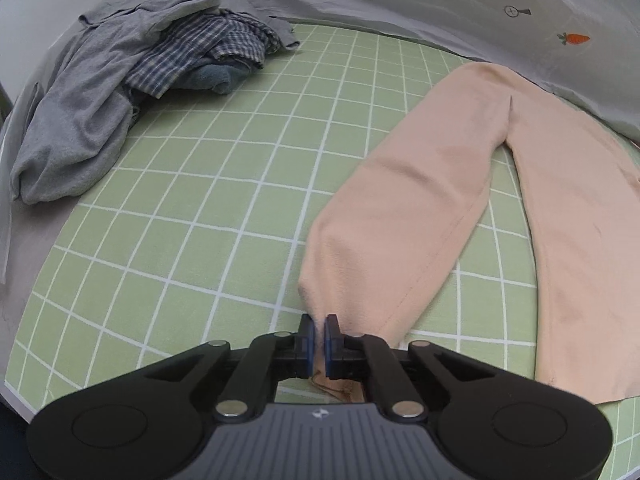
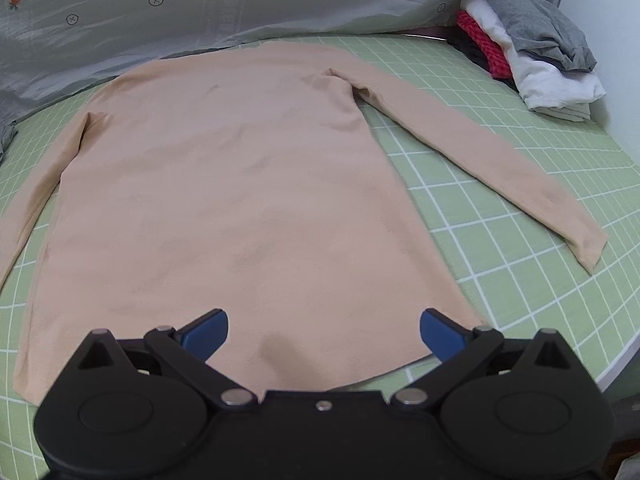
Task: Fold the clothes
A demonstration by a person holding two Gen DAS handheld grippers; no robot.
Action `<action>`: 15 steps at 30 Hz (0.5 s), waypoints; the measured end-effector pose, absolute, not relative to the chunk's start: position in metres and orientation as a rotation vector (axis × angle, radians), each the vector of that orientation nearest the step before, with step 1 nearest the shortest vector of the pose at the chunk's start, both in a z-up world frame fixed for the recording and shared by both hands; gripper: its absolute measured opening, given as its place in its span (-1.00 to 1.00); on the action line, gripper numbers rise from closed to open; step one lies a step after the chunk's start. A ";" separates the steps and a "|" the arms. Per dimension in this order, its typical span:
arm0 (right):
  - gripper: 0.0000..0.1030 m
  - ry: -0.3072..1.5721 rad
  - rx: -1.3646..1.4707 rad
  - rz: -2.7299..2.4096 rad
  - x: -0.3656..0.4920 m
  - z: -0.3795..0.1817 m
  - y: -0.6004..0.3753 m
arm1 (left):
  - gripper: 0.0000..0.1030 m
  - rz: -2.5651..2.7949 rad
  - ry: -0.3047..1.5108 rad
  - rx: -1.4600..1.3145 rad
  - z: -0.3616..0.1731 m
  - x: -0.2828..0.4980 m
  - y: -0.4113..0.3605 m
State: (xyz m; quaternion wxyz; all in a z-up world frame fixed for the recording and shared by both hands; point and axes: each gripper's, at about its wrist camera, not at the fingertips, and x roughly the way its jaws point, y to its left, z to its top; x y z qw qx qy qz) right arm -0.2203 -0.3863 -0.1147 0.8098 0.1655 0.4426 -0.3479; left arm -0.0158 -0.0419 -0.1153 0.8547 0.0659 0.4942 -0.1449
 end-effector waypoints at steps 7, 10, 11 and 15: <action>1.00 0.925 0.376 -0.765 -0.232 -0.113 -0.407 | -0.90 -0.351 1.009 0.099 -0.099 -0.010 -0.073; 1.00 0.918 0.385 -0.776 -0.238 -0.112 -0.421 | -0.90 -0.383 0.978 0.082 -0.084 -0.010 -0.098; 1.00 0.914 0.390 -0.782 -0.240 -0.112 -0.426 | -0.90 -0.397 0.966 0.081 -0.079 -0.011 -0.108; 1.00 0.905 0.409 -0.790 -0.252 -0.112 -0.457 | -0.90 -0.460 0.930 0.085 -0.070 -0.027 -0.156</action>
